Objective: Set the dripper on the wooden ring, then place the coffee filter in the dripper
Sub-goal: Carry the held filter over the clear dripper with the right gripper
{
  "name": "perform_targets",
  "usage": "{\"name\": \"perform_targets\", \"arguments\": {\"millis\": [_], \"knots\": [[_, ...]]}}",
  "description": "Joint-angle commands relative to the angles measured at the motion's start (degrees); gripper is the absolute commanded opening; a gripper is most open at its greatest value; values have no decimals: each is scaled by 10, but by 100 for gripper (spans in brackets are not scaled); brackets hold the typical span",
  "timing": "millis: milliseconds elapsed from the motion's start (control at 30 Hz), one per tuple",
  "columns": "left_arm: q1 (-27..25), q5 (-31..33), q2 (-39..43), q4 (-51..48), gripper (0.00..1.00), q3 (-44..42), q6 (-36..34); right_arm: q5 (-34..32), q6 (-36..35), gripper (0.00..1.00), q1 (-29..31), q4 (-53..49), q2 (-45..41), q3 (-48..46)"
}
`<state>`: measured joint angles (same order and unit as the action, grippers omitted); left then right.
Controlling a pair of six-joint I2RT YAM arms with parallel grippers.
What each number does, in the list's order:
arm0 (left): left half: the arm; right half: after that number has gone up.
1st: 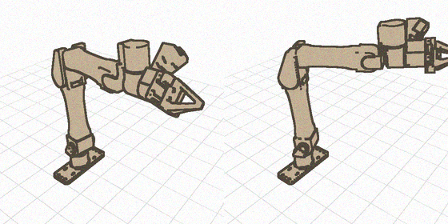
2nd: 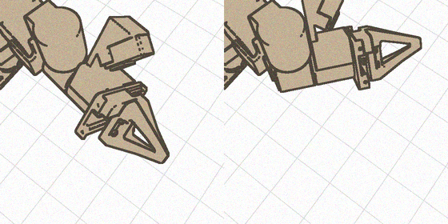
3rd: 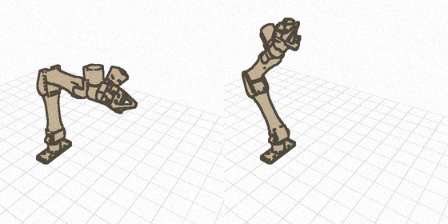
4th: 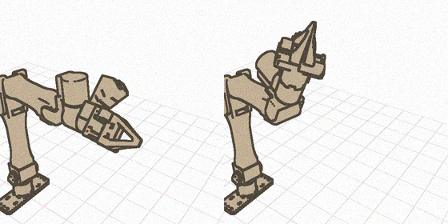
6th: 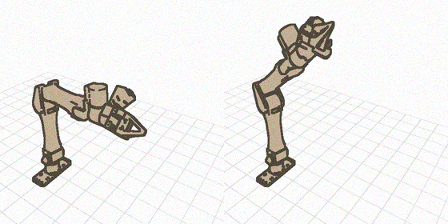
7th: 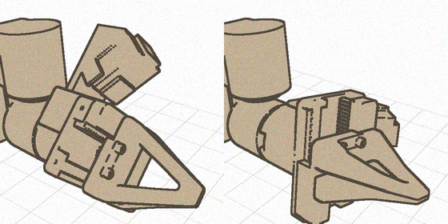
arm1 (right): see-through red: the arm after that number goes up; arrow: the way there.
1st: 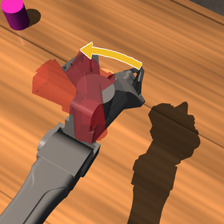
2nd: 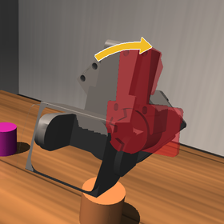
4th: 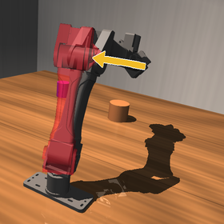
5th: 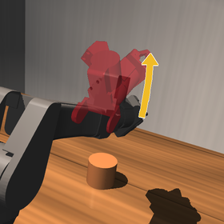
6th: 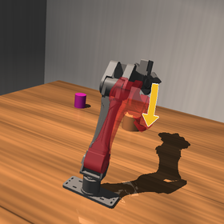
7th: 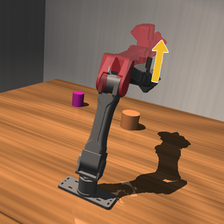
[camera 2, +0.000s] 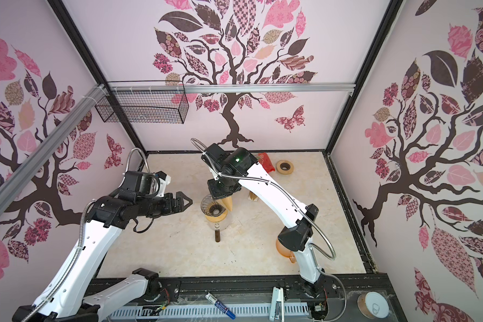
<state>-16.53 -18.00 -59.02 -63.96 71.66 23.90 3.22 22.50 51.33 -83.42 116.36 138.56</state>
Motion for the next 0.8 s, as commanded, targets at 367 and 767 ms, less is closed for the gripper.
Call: {"name": "perform_targets", "arguments": {"millis": [367, 767], "knots": [[1, -50, 36, 27, 97, -14, -37, 1, -8, 0, 24, -5, 45, -8], [1, 2, 84, 77, 97, -80, -32, 22, -7, 0, 25, 11, 68, -8]]}}
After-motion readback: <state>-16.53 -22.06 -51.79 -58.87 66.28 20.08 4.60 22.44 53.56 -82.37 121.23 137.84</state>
